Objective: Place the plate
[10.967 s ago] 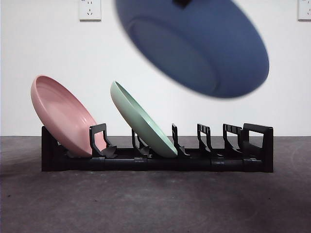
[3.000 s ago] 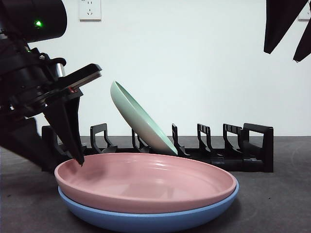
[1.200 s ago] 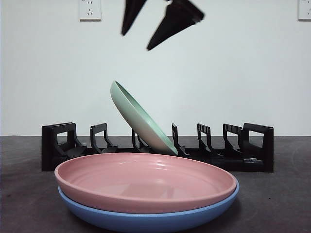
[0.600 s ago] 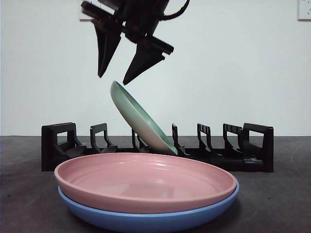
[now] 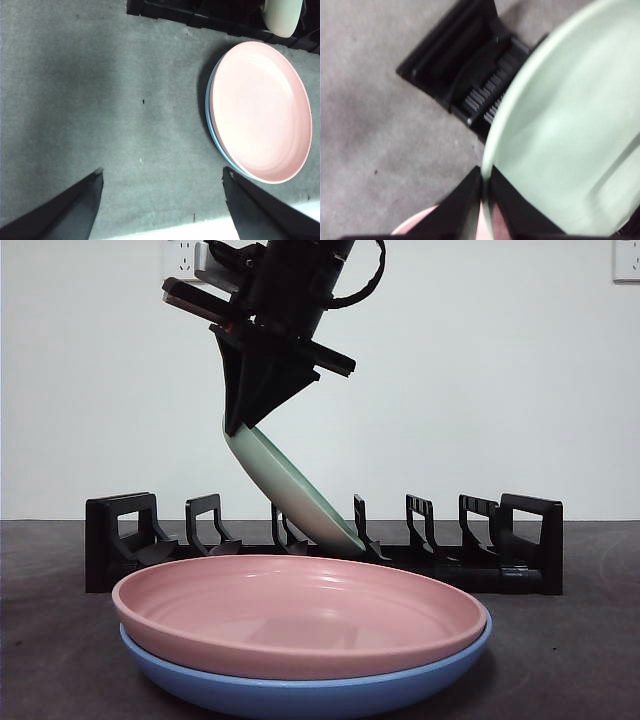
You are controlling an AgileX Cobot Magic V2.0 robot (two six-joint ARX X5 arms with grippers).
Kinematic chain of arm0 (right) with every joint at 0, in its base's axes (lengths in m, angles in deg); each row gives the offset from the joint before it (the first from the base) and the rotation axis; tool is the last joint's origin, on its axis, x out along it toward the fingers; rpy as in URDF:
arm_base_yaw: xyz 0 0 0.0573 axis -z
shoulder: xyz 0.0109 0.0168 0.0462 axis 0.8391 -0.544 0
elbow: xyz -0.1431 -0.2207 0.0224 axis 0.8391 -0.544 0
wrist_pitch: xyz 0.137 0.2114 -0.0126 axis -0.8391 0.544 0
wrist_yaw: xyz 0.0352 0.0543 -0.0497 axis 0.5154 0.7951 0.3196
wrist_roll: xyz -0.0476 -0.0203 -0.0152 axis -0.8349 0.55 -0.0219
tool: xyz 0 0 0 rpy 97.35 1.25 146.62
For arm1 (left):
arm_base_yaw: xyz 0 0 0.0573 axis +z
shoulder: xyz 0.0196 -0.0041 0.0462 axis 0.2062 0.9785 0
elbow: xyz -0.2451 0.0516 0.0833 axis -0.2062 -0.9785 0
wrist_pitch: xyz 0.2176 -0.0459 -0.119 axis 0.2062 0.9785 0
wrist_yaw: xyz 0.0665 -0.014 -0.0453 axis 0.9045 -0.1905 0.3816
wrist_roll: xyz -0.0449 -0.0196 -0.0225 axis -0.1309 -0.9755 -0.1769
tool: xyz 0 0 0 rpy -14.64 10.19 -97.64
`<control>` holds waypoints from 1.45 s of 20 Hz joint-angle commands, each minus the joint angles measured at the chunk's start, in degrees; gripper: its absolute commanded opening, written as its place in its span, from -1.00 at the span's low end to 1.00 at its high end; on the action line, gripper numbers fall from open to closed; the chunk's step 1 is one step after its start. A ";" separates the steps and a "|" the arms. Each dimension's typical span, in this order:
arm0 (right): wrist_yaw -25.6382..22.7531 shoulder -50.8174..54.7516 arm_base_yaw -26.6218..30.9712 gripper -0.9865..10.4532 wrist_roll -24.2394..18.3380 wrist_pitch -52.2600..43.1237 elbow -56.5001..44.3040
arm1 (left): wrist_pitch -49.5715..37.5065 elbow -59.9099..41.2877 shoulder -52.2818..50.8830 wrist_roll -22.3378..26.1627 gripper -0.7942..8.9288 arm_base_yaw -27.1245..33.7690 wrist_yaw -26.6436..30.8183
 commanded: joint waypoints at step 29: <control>-7.32 28.22 -14.95 -0.80 -9.05 6.71 -11.50 | -2.25 0.92 0.28 1.57 -0.07 -0.07 0.35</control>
